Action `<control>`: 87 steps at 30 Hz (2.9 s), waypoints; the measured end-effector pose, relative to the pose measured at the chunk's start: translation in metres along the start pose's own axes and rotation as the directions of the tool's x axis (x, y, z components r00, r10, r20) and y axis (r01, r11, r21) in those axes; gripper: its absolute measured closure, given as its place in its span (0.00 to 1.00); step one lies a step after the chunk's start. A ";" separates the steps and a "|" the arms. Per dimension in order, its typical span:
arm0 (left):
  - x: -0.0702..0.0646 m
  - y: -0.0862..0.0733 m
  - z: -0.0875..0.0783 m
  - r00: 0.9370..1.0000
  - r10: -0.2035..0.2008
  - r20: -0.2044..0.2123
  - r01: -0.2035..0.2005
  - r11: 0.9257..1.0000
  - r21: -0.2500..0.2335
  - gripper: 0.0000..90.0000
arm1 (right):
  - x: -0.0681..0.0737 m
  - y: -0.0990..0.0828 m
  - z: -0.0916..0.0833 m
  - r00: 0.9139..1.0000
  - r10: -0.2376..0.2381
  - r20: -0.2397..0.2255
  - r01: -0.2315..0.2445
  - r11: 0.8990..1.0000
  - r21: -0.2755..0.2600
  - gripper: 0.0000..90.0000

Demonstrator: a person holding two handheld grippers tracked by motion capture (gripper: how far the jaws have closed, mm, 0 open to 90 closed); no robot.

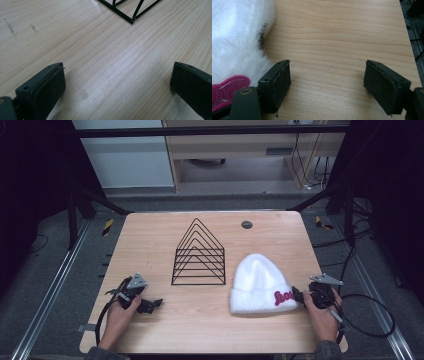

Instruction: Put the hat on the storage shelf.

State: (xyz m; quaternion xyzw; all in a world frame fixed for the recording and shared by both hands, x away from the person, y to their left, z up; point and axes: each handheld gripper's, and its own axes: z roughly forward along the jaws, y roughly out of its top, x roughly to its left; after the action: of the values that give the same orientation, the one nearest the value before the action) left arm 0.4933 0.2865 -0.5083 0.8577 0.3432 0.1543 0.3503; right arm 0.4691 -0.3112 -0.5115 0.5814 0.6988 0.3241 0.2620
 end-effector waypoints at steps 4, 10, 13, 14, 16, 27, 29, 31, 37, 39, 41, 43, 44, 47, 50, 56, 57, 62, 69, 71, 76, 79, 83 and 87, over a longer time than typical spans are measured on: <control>0.000 0.000 0.000 1.000 -0.002 -0.002 0.002 1.000 0.000 0.00 | 0.000 0.000 0.000 1.000 0.000 0.001 0.000 1.000 0.000 0.24; 0.000 0.000 0.000 1.000 -0.003 -0.002 0.003 1.000 -0.002 0.00 | 0.002 0.000 0.000 1.000 0.010 -0.002 -0.010 1.000 0.003 0.24; 0.000 0.000 0.000 1.000 -0.005 -0.002 0.005 1.000 -0.003 0.00 | 0.001 0.003 -0.003 0.999 0.010 -0.035 -0.009 0.999 0.033 0.23; 0.000 0.000 0.000 1.000 -0.005 -0.002 0.005 1.000 -0.002 0.00 | 0.001 0.004 -0.004 0.999 0.017 -0.046 -0.015 0.999 0.036 0.26; -0.001 0.000 0.000 1.000 -0.007 -0.005 0.007 1.000 -0.001 0.00 | 0.000 0.012 -0.008 0.998 0.008 -0.063 -0.005 0.999 0.039 0.31; -0.001 0.000 -0.001 1.000 -0.006 -0.006 0.006 1.000 0.002 0.00 | 0.034 0.082 -0.018 0.985 -0.125 -0.120 0.134 0.989 0.068 0.41; -0.002 0.000 -0.001 1.000 -0.008 -0.006 0.008 1.000 0.001 0.00 | 0.045 0.095 -0.013 0.979 -0.139 -0.148 0.152 0.985 0.079 0.40; -0.001 0.000 -0.001 1.000 -0.006 -0.006 0.006 1.000 0.002 0.00 | 0.052 0.102 -0.008 0.974 -0.159 -0.159 0.176 0.980 0.095 0.38; -0.001 0.000 -0.001 1.000 -0.006 -0.006 0.006 1.000 0.001 0.00 | 0.065 0.115 0.007 0.967 -0.185 -0.174 0.208 0.970 0.124 0.43; -0.002 0.000 0.000 1.000 -0.008 -0.006 0.008 1.000 -0.001 0.00 | 0.068 0.117 0.012 0.964 -0.171 -0.202 0.199 0.972 0.126 0.50; -0.002 0.000 0.000 1.000 -0.008 -0.006 0.008 1.000 -0.001 0.00 | 0.069 0.118 0.014 0.962 -0.162 -0.218 0.193 0.973 0.126 0.50; -0.002 -0.001 0.000 1.000 -0.009 -0.006 0.009 1.000 -0.002 0.00 | 0.071 0.121 0.017 0.960 -0.166 -0.225 0.198 0.972 0.127 0.52; -0.002 0.000 0.000 1.000 -0.009 -0.006 0.009 1.000 -0.001 0.00 | 0.072 0.123 0.018 0.959 -0.158 -0.233 0.192 0.973 0.131 0.52; -0.001 0.000 -0.001 1.000 -0.004 -0.007 0.004 1.000 0.002 0.00 | 0.076 0.128 0.022 0.956 -0.165 -0.242 0.200 0.972 0.127 0.53; -0.001 0.000 -0.001 1.000 -0.004 -0.006 0.004 1.000 0.003 0.00 | 0.080 0.131 0.033 0.958 -0.158 -0.241 0.194 0.972 0.136 0.51; -0.002 0.000 0.000 1.000 -0.007 -0.007 0.007 1.000 0.000 0.00 | 0.081 0.128 0.055 0.964 -0.126 -0.234 0.170 0.969 0.178 0.48; -0.001 0.000 -0.001 1.000 -0.004 -0.007 0.004 1.000 0.003 0.00 | 0.081 0.126 0.059 0.966 -0.124 -0.229 0.169 0.967 0.189 0.48; -0.002 0.000 0.000 1.000 -0.008 -0.007 0.008 1.000 -0.001 0.00 | 0.080 0.122 0.072 0.963 -0.110 -0.245 0.167 0.959 0.229 0.60; -0.002 0.000 0.000 1.000 -0.007 -0.008 0.007 1.000 0.001 0.00 | 0.083 0.121 0.073 0.958 -0.109 -0.266 0.174 0.957 0.233 0.74; -0.002 0.000 0.000 1.000 -0.008 -0.007 0.008 1.000 0.000 0.00 | 0.087 0.121 0.071 0.952 -0.145 -0.270 0.212 0.948 0.239 0.87; -0.002 0.000 0.000 1.000 -0.007 -0.007 0.007 1.000 0.000 0.00 | 0.092 0.120 0.060 0.942 -0.175 -0.287 0.235 0.953 0.190 0.91; -0.002 0.000 0.000 1.000 -0.010 -0.008 0.010 1.000 0.001 0.00 | 0.095 0.119 0.043 0.938 -0.190 -0.292 0.237 0.962 0.135 0.92; -0.003 0.000 0.000 1.000 -0.014 -0.012 0.014 1.000 0.001 0.00 | 0.099 0.117 0.026 0.931 -0.210 -0.298 0.240 0.969 0.067 0.92; -0.003 0.000 0.000 1.000 -0.020 -0.017 0.020 1.000 0.001 0.00 | 0.104 0.116 0.007 0.925 -0.232 -0.300 0.246 0.969 0.010 0.92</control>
State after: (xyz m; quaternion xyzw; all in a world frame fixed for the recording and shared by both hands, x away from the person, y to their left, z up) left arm 0.4911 0.2839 -0.5083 0.8530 0.3549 0.1579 0.3485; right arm 0.5296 -0.1951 -0.4270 0.4428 0.8033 0.3564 0.1781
